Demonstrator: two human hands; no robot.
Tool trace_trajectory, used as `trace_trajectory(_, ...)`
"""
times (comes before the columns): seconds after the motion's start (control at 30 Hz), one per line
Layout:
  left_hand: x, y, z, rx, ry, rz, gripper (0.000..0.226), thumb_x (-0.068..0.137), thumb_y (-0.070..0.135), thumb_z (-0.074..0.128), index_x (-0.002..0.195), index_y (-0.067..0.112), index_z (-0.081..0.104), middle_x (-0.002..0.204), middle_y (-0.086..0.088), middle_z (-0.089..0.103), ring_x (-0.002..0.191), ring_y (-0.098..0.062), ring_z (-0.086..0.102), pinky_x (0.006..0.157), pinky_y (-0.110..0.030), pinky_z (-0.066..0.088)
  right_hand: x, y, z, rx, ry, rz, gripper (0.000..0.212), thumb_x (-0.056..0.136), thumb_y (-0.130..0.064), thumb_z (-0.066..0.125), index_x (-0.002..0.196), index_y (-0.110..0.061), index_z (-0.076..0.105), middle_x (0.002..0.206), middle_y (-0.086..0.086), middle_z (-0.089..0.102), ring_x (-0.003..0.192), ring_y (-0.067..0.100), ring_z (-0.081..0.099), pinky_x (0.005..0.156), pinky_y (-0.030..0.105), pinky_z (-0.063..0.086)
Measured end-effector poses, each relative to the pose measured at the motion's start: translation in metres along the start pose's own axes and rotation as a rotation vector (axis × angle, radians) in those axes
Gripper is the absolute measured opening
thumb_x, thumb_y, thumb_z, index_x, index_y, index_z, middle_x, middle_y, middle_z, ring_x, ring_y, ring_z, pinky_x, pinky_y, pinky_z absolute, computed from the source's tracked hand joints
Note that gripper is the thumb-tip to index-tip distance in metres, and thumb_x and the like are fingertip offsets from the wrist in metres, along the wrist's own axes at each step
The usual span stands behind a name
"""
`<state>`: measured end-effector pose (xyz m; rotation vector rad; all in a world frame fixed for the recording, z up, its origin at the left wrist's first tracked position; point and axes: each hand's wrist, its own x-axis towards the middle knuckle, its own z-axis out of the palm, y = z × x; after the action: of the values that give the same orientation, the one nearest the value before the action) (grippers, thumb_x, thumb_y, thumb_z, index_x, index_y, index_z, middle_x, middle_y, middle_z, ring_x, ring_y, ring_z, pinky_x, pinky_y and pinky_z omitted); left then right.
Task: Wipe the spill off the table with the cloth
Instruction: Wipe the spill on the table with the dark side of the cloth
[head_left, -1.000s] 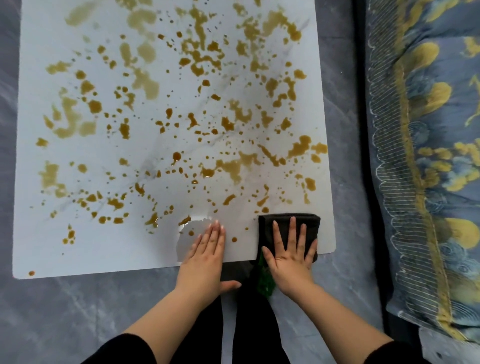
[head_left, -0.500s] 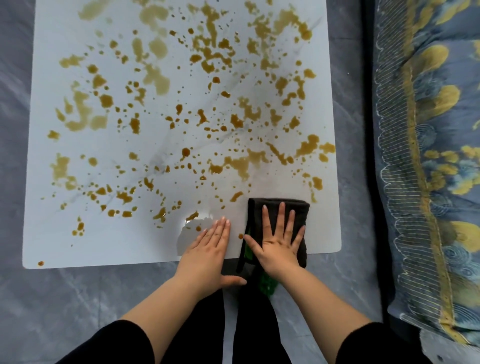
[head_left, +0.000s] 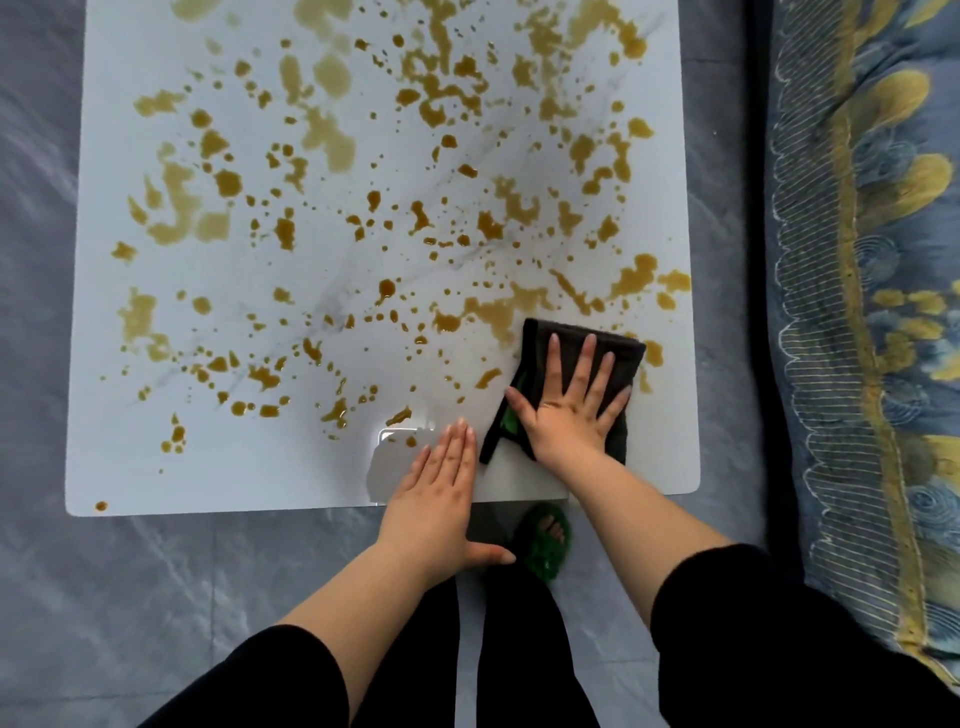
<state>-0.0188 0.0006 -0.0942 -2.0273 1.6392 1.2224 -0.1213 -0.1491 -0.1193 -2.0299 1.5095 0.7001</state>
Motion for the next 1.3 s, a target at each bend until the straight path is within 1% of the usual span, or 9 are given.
trace_trajectory(0.1,0.003,0.011,0.004,0.022,-0.013,-0.070,0.138,0.068,0.092,0.041,0.133,0.008,-0.047,0.142,-0.008,-0.052,0.132,-0.023,-0.047,0.111,-0.044,-0.027,-0.016,0.024,0.008,-0.059,-0.043,-0.074,0.076,0.081,-0.077,0.004,0.127,-0.044,-0.047,0.136,-0.004,-0.057,0.125,0.020,-0.053,0.098,0.049,-0.037)
trace_trajectory(0.23,0.008,0.029,0.006,0.000,-0.041,-0.172,0.141,0.072,0.082,0.050,0.119,0.003,-0.057,0.129,-0.015,-0.063,0.117,-0.028,-0.061,0.097,-0.055,-0.038,-0.055,0.069,0.027,-0.082,-0.167,-0.073,0.075,0.075,-0.079,-0.004,0.131,-0.047,-0.042,0.138,-0.007,-0.055,0.127,0.018,-0.051,0.100,0.050,-0.035)
trace_trajectory(0.4,0.015,0.042,0.008,-0.056,-0.059,-0.235,0.146,0.068,0.081,0.053,0.118,-0.002,-0.056,0.129,-0.021,-0.061,0.120,-0.037,-0.058,0.096,-0.060,-0.037,-0.018,0.081,0.006,-0.031,-0.108,-0.069,0.073,0.084,-0.078,0.014,0.122,-0.054,-0.044,0.131,-0.012,-0.060,0.120,0.014,-0.057,0.096,0.048,-0.038)
trace_trajectory(0.6,0.018,0.047,0.005,-0.033,-0.082,-0.283,0.148,0.063,0.093,0.041,0.114,-0.005,-0.057,0.121,-0.024,-0.065,0.116,-0.040,-0.059,0.092,-0.060,-0.040,0.035,0.075,-0.036,-0.070,-0.029,-0.156,0.071,0.084,-0.078,0.010,0.119,-0.055,-0.046,0.128,-0.013,-0.061,0.116,0.012,-0.059,0.092,0.046,-0.041)
trace_trajectory(0.77,0.018,0.049,-0.003,-0.063,-0.140,-0.281,0.145,0.060,0.098,0.033,0.119,-0.004,-0.051,0.121,-0.022,-0.063,0.120,-0.039,-0.054,0.092,-0.058,-0.039,-0.025,0.102,0.004,-0.111,-0.163,-0.192,0.071,0.079,-0.079,0.003,0.125,-0.052,-0.045,0.136,-0.009,-0.057,0.125,0.016,-0.053,0.096,0.048,-0.039)
trace_trajectory(0.87,0.018,0.049,-0.005,-0.096,-0.156,-0.253,0.146,0.059,0.098,0.037,0.118,-0.002,-0.052,0.120,-0.019,-0.064,0.117,-0.037,-0.056,0.099,-0.053,-0.034,-0.036,0.115,0.012,-0.122,-0.216,-0.190,0.071,0.083,-0.079,0.008,0.123,-0.054,-0.045,0.136,-0.010,-0.057,0.123,0.015,-0.055,0.095,0.049,-0.039)
trace_trajectory(1.07,0.014,0.046,0.003,-0.108,-0.093,-0.215,0.149,0.059,0.097,0.041,0.122,0.001,-0.053,0.122,-0.014,-0.066,0.120,-0.031,-0.056,0.105,-0.042,-0.029,0.038,0.083,-0.034,-0.105,-0.041,-0.195,0.071,0.087,-0.075,0.017,0.119,-0.056,-0.044,0.127,-0.015,-0.062,0.119,0.014,-0.057,0.093,0.048,-0.039)
trace_trajectory(1.2,0.015,0.042,0.006,-0.073,-0.088,-0.205,0.147,0.059,0.097,0.041,0.118,0.004,-0.057,0.122,-0.013,-0.067,0.120,-0.031,-0.056,0.102,-0.040,-0.032,0.072,0.062,-0.057,-0.107,0.011,-0.215,0.070,0.086,-0.076,0.014,0.120,-0.055,-0.043,0.141,-0.010,-0.051,0.132,0.018,-0.046,0.091,0.046,-0.040)
trace_trajectory(1.3,0.013,0.039,0.003,-0.049,-0.116,-0.195,0.145,0.061,0.096,0.042,0.119,0.004,-0.055,0.121,-0.012,-0.066,0.122,-0.031,-0.054,0.105,-0.042,-0.030,0.054,0.067,-0.046,-0.115,-0.011,-0.240,0.069,0.087,-0.074,0.012,0.121,-0.054,-0.044,0.136,-0.010,-0.056,0.122,0.015,-0.055,0.093,0.046,-0.041)
